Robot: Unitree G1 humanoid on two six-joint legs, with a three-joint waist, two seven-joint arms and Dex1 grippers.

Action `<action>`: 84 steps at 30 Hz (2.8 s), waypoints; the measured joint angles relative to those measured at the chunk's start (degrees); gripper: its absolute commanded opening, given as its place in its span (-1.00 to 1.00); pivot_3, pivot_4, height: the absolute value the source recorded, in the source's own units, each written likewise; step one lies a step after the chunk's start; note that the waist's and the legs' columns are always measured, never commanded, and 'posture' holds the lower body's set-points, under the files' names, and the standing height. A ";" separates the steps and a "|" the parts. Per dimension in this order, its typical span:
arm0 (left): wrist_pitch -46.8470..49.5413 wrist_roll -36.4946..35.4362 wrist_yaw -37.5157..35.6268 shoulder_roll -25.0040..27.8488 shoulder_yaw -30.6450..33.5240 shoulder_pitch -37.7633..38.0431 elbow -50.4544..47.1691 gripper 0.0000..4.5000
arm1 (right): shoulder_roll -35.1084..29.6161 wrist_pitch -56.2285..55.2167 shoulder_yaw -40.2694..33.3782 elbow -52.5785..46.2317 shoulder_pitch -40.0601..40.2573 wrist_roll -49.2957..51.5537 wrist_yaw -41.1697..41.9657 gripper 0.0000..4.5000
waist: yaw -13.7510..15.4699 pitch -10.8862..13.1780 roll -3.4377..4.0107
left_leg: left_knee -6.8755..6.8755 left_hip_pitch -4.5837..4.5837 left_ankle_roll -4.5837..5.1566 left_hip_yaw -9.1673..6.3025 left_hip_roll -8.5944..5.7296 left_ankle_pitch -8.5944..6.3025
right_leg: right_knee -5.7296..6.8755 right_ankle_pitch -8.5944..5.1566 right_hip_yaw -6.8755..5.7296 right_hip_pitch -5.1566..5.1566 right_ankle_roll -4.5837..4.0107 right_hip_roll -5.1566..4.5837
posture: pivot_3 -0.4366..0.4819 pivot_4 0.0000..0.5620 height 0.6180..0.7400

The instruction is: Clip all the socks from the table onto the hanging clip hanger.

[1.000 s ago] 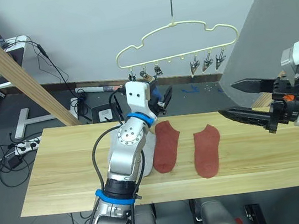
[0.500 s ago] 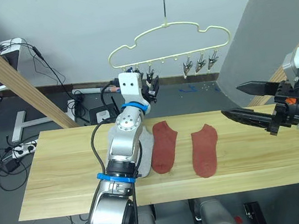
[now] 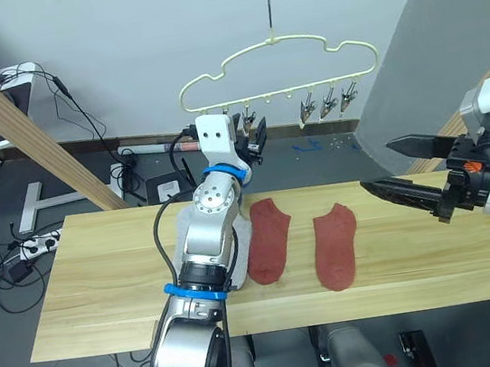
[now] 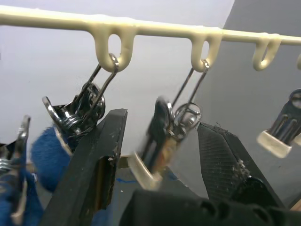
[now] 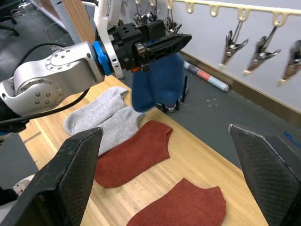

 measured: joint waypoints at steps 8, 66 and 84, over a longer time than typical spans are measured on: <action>0.50 -0.12 0.46 -0.88 0.58 0.00 -0.79 0.03 | -1.66 -1.80 0.00 -0.43 1.79 1.86 -1.73 1.00 | -0.02 0.00 0.00 | 0.00 0.00 0.00 0.00 0.00 0.00 | 0.00 0.00 0.00 0.00 0.01 0.00 | -0.24 0.01 1.00; 37.90 -24.47 -3.85 2.00 12.96 -7.38 -11.23 -0.85 | 18.67 1.91 49.40 29.13 -14.09 -45.70 -4.17 1.00 | -0.22 0.05 -0.01 | -0.01 0.06 0.00 -0.02 0.06 0.01 | 0.01 -0.01 0.01 0.00 0.01 0.07 | -0.10 0.13 1.00; 41.36 -26.23 -2.47 2.78 14.33 -8.41 -11.97 -0.85 | 33.16 -1.82 48.39 45.35 -17.84 -64.57 2.92 1.00 | -0.05 0.05 -0.01 | -0.02 0.08 -0.01 -0.02 0.05 0.00 | 0.02 0.01 0.01 0.00 -0.02 0.06 | -0.07 0.11 1.00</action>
